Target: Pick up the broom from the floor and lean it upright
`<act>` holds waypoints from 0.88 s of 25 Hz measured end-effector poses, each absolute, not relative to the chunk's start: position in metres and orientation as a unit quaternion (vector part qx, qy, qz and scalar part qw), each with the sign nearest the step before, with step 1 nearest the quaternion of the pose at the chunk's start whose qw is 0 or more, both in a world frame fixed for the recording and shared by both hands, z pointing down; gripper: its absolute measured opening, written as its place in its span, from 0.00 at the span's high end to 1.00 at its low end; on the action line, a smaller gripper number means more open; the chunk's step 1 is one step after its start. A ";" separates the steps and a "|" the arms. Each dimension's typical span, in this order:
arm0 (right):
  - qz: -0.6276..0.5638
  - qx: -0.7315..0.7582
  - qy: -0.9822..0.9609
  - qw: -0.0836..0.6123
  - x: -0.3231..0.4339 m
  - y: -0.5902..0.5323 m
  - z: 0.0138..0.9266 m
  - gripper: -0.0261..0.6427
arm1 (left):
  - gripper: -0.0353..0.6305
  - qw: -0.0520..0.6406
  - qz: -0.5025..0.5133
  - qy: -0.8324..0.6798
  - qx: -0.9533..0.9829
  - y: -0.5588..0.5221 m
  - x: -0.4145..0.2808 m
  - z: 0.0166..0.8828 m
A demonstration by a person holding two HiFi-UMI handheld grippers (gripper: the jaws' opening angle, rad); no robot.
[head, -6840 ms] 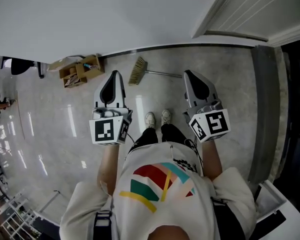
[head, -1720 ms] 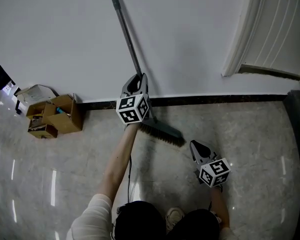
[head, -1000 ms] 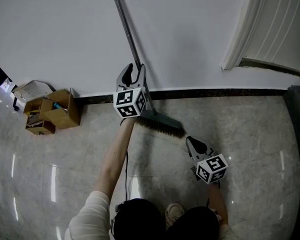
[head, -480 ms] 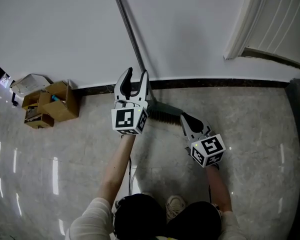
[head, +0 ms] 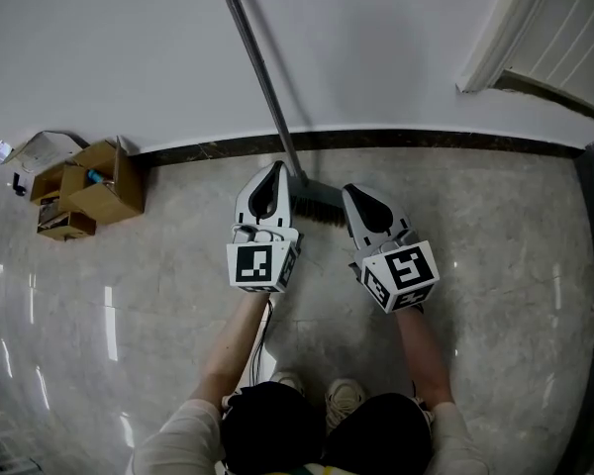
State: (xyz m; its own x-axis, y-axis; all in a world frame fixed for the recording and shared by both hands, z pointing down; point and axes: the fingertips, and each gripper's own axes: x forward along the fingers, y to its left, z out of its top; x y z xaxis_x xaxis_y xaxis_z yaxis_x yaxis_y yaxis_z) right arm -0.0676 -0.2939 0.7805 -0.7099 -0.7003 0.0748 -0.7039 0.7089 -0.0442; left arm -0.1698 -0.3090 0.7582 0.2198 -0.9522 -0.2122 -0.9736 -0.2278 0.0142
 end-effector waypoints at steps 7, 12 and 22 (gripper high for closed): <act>0.071 0.376 -0.924 0.029 -0.085 -0.336 0.765 0.94 | 0.88 0.030 0.100 0.635 -0.765 -0.333 -0.192 0.733; 0.121 0.393 -0.911 0.019 -0.093 -0.340 0.658 0.94 | 0.88 0.011 0.073 0.645 -0.761 -0.321 -0.198 0.621; 0.224 0.414 -0.880 0.063 -0.076 -0.244 0.270 0.94 | 0.88 -0.074 0.023 0.663 -0.745 -0.217 -0.187 0.237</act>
